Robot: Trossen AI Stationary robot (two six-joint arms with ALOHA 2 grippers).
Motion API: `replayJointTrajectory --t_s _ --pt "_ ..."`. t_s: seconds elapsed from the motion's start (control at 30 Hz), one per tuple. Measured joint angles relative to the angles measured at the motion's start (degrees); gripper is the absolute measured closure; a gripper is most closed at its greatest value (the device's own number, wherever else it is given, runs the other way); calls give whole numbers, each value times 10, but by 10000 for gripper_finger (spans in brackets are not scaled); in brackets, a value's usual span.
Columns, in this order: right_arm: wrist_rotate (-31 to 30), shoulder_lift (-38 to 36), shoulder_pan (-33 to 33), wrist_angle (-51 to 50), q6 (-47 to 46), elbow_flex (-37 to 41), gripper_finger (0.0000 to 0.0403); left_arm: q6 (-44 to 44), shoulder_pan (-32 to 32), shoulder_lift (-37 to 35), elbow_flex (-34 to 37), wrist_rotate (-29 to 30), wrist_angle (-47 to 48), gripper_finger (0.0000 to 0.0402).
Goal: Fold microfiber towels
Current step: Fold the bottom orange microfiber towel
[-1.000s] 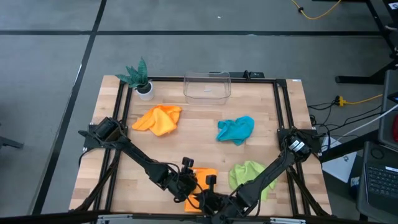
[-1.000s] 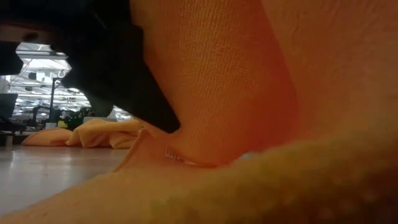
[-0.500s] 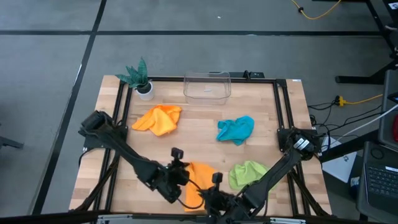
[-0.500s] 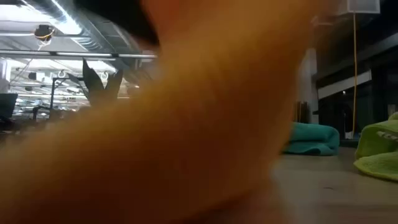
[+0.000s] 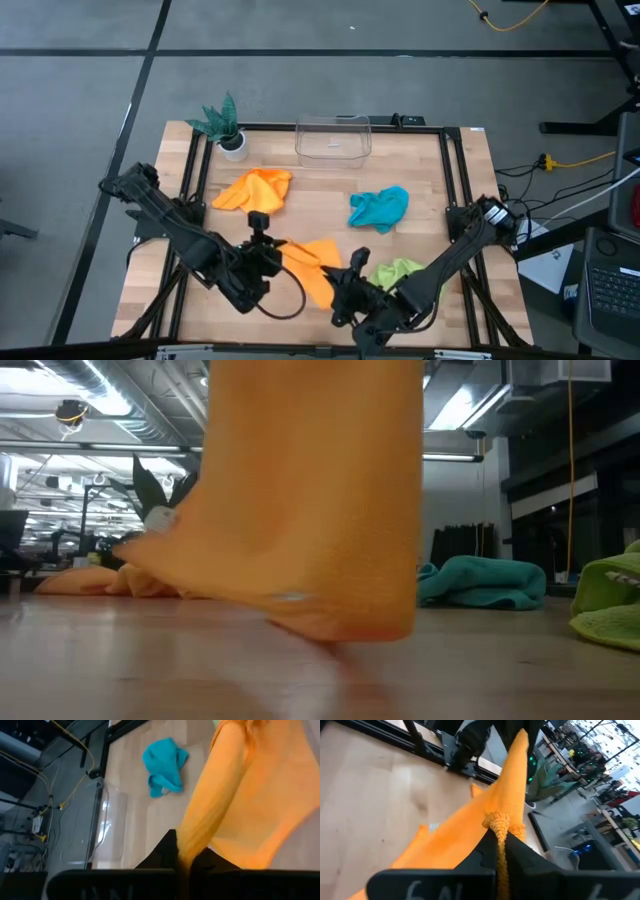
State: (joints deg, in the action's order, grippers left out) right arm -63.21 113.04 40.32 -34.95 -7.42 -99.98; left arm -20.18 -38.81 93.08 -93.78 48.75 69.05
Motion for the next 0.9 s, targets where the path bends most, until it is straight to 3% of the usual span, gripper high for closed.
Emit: replayJointTrajectory --t_s 0.27,0.5,0.63,0.73,0.9 --pt "-3 -3 -32 -7 76 -11 394 -24 23 -13 -2 -19 74 401" --pt "29 -4 -68 -35 43 -30 379 -147 40 -13 -2 -22 195 401" --pt "100 -4 -77 -43 47 -29 330 -162 38 -13 -1 -34 214 401" --pt "106 -4 -88 -50 48 -29 281 -165 36 -13 -1 -46 214 401" --pt "106 -8 -90 -90 0 -30 209 -218 30 -13 -1 -156 211 401"
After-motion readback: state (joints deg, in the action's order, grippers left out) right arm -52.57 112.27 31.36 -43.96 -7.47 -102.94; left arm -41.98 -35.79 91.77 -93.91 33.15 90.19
